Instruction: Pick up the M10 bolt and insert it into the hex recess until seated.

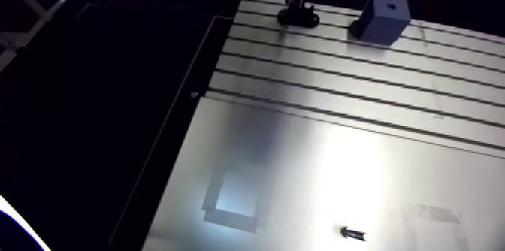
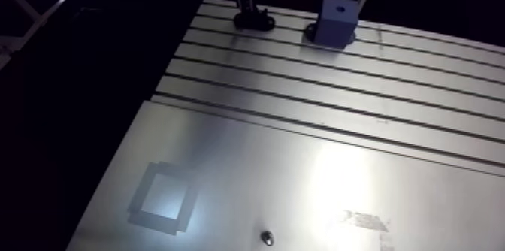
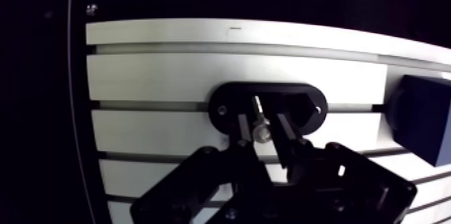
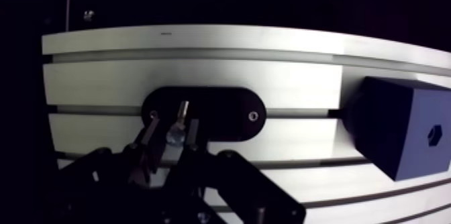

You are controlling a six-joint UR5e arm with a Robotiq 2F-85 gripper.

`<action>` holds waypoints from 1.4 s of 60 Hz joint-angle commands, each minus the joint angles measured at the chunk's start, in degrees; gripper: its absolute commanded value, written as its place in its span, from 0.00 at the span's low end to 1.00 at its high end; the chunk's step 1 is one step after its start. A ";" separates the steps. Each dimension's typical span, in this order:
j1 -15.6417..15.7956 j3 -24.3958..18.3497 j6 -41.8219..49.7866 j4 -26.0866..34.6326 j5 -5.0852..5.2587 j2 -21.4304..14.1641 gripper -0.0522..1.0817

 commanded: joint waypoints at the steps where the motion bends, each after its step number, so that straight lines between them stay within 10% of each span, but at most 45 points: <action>1: -0.03 0.03 0.00 0.02 0.00 -0.04 0.64; 84: -0.30 -0.82 -0.26 0.80 0.09 -1.14 0.73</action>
